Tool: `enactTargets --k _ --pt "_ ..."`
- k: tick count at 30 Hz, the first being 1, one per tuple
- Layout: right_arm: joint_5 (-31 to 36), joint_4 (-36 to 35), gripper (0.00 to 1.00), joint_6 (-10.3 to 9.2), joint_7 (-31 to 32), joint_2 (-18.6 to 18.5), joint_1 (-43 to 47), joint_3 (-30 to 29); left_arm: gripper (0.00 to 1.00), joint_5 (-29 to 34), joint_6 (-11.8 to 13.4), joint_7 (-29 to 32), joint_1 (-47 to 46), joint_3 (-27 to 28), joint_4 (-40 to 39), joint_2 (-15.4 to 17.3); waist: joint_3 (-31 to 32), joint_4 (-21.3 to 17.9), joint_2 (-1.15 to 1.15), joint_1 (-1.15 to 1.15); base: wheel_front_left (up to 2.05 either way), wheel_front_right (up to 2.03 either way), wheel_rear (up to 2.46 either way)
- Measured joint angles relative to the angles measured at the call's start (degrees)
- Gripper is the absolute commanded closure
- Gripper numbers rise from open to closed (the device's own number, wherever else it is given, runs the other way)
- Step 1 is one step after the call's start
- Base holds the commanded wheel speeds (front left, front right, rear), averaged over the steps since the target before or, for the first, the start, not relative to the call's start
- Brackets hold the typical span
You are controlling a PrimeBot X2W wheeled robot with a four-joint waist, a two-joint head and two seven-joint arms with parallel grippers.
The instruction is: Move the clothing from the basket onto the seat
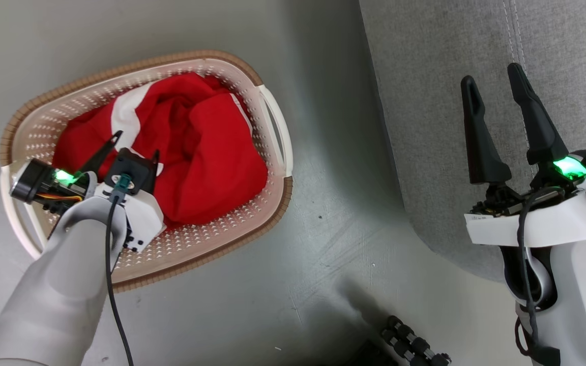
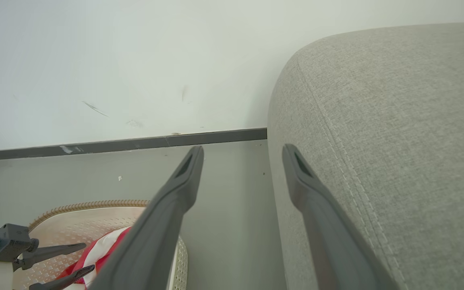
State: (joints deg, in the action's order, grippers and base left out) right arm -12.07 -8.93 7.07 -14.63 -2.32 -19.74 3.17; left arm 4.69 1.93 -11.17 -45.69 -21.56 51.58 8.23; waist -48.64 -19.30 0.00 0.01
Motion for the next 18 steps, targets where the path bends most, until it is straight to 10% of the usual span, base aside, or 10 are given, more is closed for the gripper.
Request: enactTargets --k 18 --pt "-2.63 0.58 0.00 0.00 0.00 0.01 -4.43 1.68 0.00 -0.02 4.02 2.60 -4.41 3.32 4.27 3.39 -5.09 -3.23 0.00 0.00 0.00 0.00 0.00"
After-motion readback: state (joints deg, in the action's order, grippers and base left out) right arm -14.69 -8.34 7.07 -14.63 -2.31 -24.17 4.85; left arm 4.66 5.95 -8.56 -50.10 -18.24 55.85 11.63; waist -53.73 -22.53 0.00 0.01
